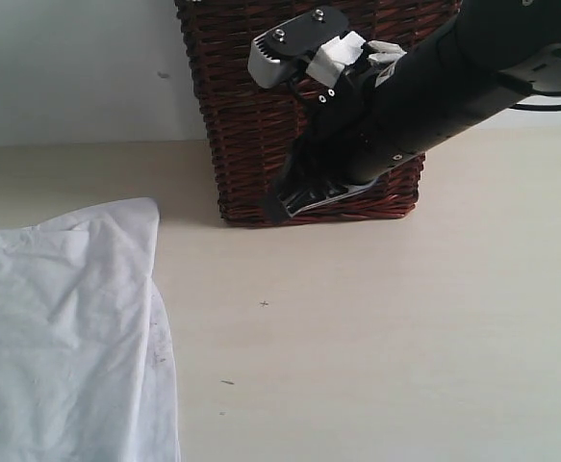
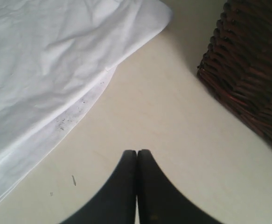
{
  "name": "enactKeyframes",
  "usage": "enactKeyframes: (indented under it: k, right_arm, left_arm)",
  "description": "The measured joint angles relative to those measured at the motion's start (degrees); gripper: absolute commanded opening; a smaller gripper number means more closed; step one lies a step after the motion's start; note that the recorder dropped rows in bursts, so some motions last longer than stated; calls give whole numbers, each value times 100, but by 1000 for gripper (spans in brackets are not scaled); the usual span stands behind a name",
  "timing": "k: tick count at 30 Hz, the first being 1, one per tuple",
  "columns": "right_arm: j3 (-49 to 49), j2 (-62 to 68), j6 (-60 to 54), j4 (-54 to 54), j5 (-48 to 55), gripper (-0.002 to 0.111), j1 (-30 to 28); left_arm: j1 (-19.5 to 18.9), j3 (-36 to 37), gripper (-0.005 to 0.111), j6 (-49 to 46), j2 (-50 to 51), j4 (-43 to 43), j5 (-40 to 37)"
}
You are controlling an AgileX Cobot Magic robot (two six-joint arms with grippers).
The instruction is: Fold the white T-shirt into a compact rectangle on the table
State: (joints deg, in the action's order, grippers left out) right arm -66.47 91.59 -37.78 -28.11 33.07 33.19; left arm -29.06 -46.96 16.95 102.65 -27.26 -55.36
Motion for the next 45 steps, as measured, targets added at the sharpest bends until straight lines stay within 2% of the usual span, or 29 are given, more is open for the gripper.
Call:
enactKeyframes:
  k: [5,12,20,26,31,33,34,35,36,37,38,40,41,43,45]
  right_arm:
    - [0,0,-12,0,0,0,0]
    - [0,0,-21,0,0,0,0]
    - [0,0,-21,0,3,0,0]
    - [0,0,-21,0,3,0,0]
    - [0,0,-21,0,3,0,0]
    - [0,0,-21,0,-9,0,0]
    - [0,0,-21,0,-20,0,0]
    - [0,0,-21,0,-19,0,0]
    - [0,0,-21,0,-46,0,0]
    - [0,0,-21,0,-58,0,0]
    - [0,0,-21,0,-56,0,0]
    - [0,0,-21,0,-56,0,0]
    - [0,0,-21,0,-56,0,0]
    - [0,0,-21,0,-56,0,0]
    - [0,0,-21,0,-56,0,0]
  left_arm:
    - [-287,-4,0,-218,549,115,142]
    - [-287,-73,0,-1246,1260,329,-1052]
    - [-287,-49,0,-1245,1615,765,-1581]
    - [-287,-679,0,-1088,1515,1021,-1649]
    - [-287,-1261,0,-1217,453,1383,-808]
    - [-287,-1557,2,-1779,1,1950,-502]
    - [-287,-1757,5,-2316,-179,2519,-188]
    - [-287,-1849,15,-2654,-245,2882,17]
    - [-287,-1958,31,-3245,-290,3532,473]
    - [-287,-2003,41,-3714,-277,4072,985]
    - [-273,-2014,62,-4002,-241,4280,1292]
    - [-149,-2014,77,-4742,33,4513,2295]
    - [-21,-2026,76,-5053,279,4512,3030]
    - [144,-2250,71,-5292,748,4512,3558]
    - [248,-2514,66,-5461,1125,4512,3492]
